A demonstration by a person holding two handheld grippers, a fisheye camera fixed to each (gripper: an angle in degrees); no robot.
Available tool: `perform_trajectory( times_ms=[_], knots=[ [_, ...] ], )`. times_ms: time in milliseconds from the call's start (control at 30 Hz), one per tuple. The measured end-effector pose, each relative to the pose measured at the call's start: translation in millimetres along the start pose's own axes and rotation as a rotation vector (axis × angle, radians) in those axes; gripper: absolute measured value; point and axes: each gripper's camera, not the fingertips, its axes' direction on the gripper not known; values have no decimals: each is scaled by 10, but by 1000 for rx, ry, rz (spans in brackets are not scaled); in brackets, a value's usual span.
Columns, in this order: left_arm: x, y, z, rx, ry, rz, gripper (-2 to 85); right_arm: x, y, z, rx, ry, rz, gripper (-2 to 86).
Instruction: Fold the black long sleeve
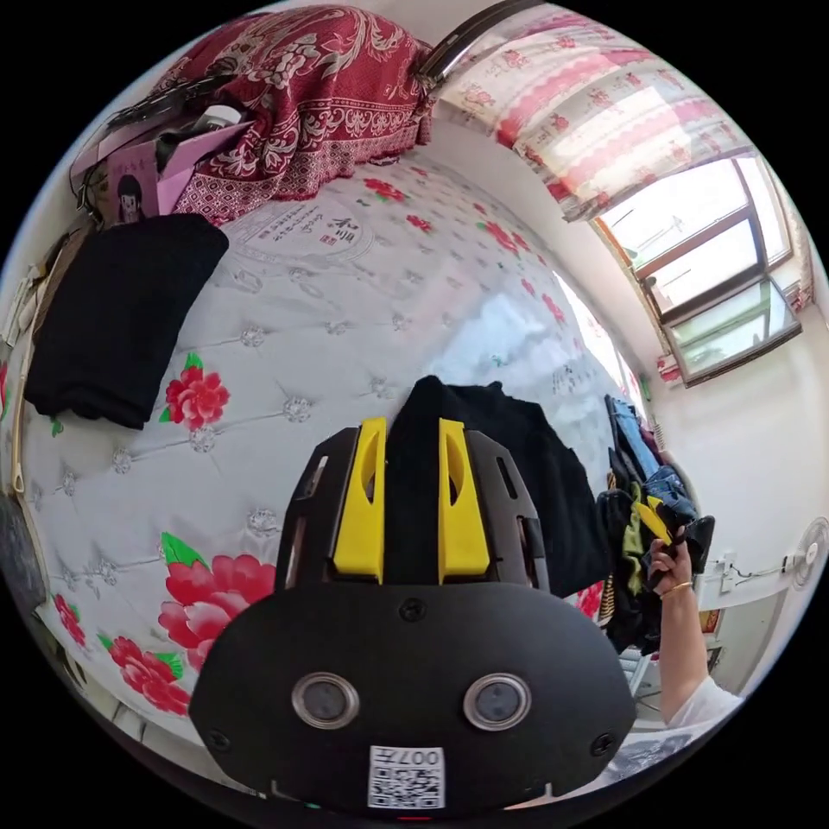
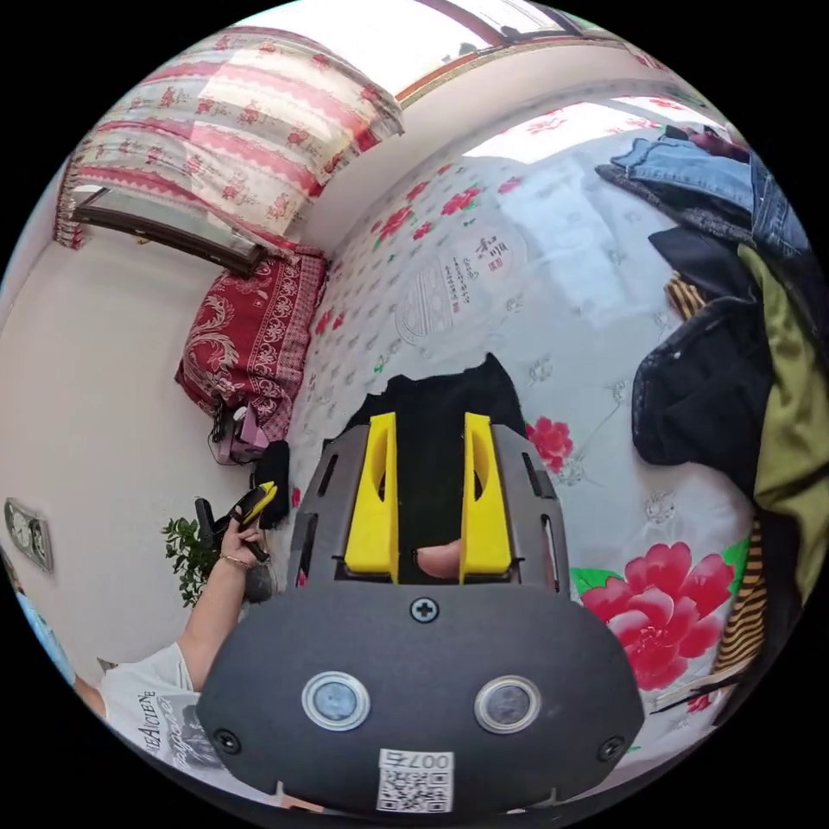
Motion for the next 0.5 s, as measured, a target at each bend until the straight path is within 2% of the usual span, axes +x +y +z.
perform_trajectory(
  times_ms=[100,233,300,367,500],
  knots=[
    [-199,626,74,-24,-20,7,97,542,677,-109,29,76,97,100],
    [-194,1272,-236,25,-19,-30,91,1073,1325,-364,63,24,287,116],
    [110,1371,-356,69,6,47,85,1243,1458,-402,56,-56,341,124],
    [715,1376,-295,40,65,215,83,1277,1419,-355,37,-95,344,129],
    [1554,1366,59,-22,199,408,83,1277,1255,-183,30,-159,366,133]
  ],
)
